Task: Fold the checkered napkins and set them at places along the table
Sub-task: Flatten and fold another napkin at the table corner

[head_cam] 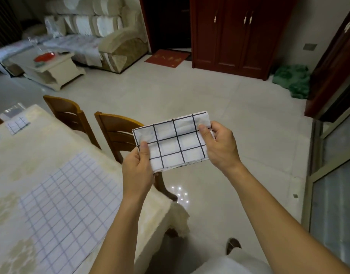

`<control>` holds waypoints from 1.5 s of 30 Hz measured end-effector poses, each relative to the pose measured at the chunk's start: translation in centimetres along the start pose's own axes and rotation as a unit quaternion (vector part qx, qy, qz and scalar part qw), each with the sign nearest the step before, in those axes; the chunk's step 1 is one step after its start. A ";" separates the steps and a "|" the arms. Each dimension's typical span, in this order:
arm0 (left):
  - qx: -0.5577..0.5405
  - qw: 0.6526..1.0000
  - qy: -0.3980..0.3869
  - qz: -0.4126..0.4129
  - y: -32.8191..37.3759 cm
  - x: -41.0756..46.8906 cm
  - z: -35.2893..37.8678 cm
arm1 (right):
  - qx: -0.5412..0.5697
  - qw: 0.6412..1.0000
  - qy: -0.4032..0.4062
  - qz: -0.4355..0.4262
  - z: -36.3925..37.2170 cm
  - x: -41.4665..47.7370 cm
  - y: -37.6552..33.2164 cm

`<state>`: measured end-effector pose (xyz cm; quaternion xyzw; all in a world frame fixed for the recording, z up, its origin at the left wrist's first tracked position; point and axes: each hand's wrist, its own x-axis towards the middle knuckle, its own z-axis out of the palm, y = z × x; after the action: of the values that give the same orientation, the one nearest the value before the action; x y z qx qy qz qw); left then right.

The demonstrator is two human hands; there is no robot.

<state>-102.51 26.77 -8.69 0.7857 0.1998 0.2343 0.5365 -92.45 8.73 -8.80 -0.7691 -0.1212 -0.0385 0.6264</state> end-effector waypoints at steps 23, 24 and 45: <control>-0.009 1.000 -0.011 0.020 4.4 22.4 21.4 | 0.021 0.999 0.005 0.049 -8.1 29.2 6.7; -0.019 1.000 -0.012 0.013 4.4 24.1 22.0 | 0.038 0.997 0.001 0.069 -7.9 31.0 6.3; -0.010 0.982 0.143 -0.122 -0.9 50.3 17.7 | 0.066 0.961 -0.265 0.039 15.3 59.6 9.1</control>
<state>-51.52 42.29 -7.39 0.7085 0.3664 0.2786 0.5350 -34.02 30.21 -8.19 -0.7125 -0.2550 0.1996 0.6225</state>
